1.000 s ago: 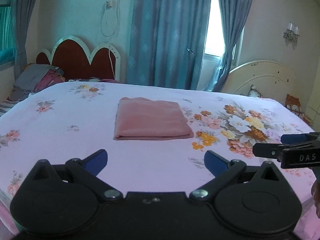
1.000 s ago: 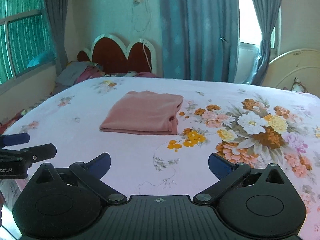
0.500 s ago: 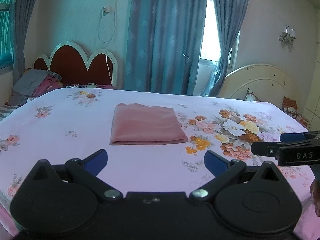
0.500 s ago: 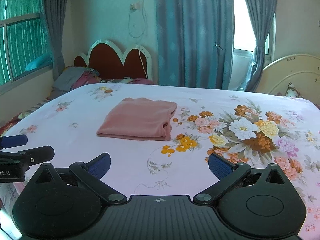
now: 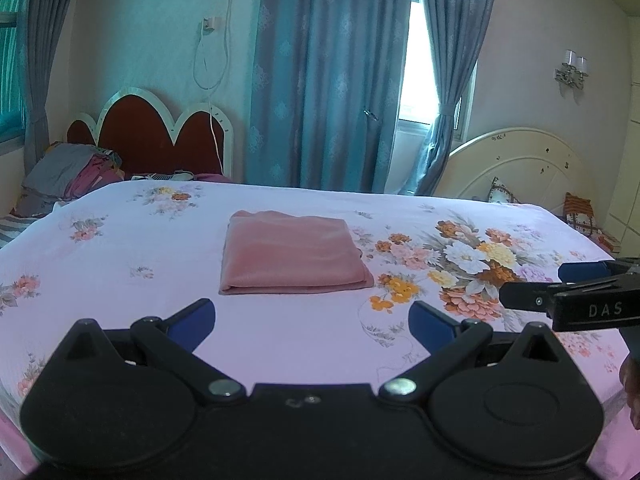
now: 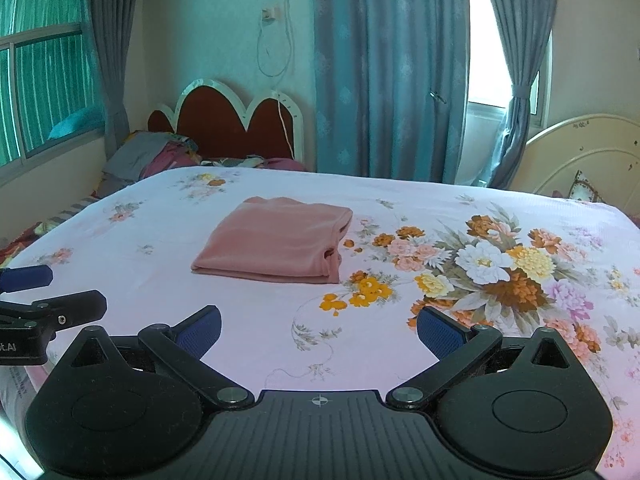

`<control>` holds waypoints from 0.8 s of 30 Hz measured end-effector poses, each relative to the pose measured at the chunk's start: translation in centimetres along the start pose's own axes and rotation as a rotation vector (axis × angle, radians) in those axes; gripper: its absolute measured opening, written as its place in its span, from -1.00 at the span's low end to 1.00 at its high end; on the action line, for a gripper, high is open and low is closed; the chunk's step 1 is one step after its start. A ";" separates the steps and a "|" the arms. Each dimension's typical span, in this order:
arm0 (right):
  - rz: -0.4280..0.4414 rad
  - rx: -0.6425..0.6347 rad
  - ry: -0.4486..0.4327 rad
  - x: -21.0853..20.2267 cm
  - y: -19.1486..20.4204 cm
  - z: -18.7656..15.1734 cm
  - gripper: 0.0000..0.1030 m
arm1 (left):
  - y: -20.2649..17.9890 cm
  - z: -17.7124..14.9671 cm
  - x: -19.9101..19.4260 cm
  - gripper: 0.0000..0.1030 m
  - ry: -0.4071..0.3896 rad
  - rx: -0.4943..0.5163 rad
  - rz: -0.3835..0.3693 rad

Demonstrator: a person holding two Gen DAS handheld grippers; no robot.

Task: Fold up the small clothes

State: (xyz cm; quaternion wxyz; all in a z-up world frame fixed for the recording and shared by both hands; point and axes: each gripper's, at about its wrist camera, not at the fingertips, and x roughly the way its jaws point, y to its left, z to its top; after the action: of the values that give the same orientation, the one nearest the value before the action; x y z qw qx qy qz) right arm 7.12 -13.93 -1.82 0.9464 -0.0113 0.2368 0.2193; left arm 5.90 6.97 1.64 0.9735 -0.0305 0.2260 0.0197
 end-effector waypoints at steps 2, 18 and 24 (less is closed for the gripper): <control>0.001 -0.002 0.000 0.0 0.0 0.1 0.99 | -0.1 0.0 0.0 1.00 -0.001 -0.001 0.000; -0.009 -0.018 -0.005 0.1 -0.5 -0.2 0.99 | 0.1 0.1 0.1 1.00 -0.001 0.015 -0.004; -0.007 -0.016 -0.001 0.2 -0.6 -0.2 0.99 | 0.1 0.1 0.1 1.00 -0.001 0.017 -0.004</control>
State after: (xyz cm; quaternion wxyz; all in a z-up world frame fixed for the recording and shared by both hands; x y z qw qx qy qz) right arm 7.43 -14.41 -2.19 0.9472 -0.0197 0.2343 0.2181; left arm 6.06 7.13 1.68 0.9738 -0.0228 0.2256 0.0161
